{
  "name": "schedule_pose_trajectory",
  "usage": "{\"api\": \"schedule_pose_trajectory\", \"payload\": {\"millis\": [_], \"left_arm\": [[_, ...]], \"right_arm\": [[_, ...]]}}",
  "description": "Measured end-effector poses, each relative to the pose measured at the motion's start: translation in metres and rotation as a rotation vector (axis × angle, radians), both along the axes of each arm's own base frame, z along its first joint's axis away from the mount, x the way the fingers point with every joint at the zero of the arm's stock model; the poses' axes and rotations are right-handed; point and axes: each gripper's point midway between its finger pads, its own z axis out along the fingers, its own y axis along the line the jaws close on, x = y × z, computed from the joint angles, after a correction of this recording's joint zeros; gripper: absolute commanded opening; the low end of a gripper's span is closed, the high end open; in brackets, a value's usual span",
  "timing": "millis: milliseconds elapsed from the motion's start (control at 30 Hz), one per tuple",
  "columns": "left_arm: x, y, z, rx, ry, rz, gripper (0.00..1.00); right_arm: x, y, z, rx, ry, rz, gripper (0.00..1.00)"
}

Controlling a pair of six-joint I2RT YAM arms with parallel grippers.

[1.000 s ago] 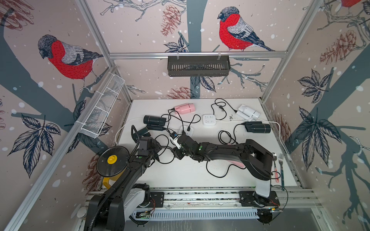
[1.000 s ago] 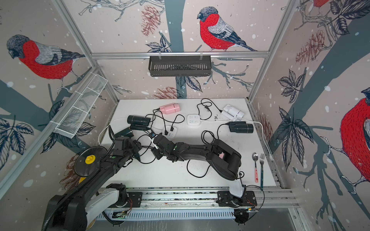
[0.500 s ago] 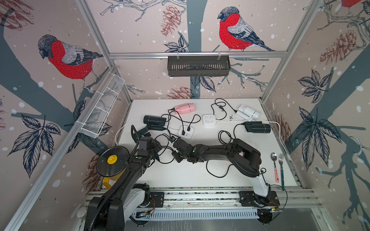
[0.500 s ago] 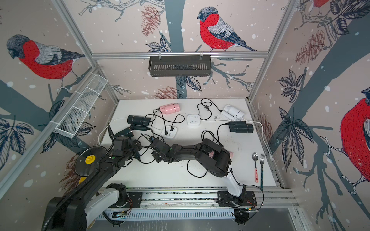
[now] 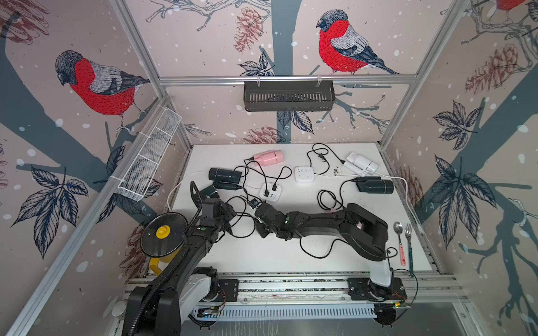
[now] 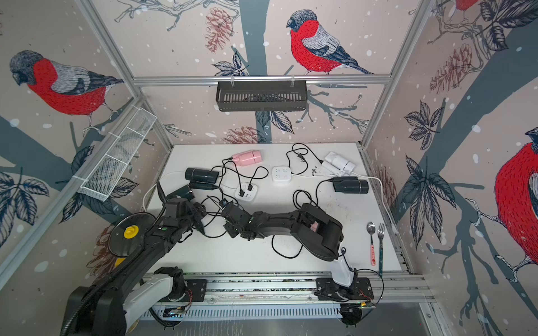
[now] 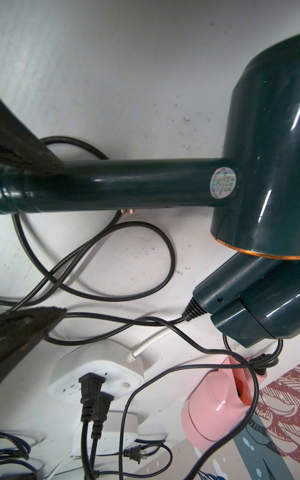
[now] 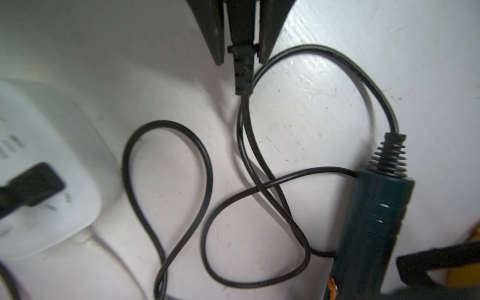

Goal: Charge the blow dryers
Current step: Pick up the plug from the center of the board.

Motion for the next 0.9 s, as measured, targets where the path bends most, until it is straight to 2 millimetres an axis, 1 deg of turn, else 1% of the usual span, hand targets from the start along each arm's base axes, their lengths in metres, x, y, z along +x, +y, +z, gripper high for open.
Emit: {"api": "schedule_pose_trajectory", "payload": {"millis": [133, 267, 400, 633, 700, 767, 900], "left_arm": [[0.001, -0.004, 0.002, -0.008, -0.003, -0.022, 0.80], [0.005, -0.005, 0.004, -0.013, -0.009, -0.028, 0.80], [0.009, -0.012, 0.006, -0.035, -0.013, -0.059, 0.80], [0.012, -0.025, 0.010, -0.082, -0.025, -0.117, 0.78], [0.013, -0.029, 0.017, -0.097, -0.045, -0.134, 0.77], [0.014, -0.033, 0.028, -0.115, -0.083, -0.153, 0.77], [0.015, -0.039, 0.066, -0.139, -0.220, -0.185, 0.76]], "right_arm": [[-0.001, -0.017, 0.044, 0.051, -0.056, -0.021, 0.18], [-0.002, -0.035, 0.080, 0.074, -0.111, -0.032, 0.18], [-0.002, -0.053, 0.116, 0.097, -0.170, -0.051, 0.17], [-0.009, -0.069, 0.174, 0.194, -0.222, -0.034, 0.17], [-0.011, -0.076, 0.193, 0.233, -0.236, -0.033, 0.17], [-0.012, -0.082, 0.211, 0.277, -0.250, -0.027, 0.17], [-0.015, -0.102, 0.250, 0.359, -0.304, -0.039, 0.17]]}}
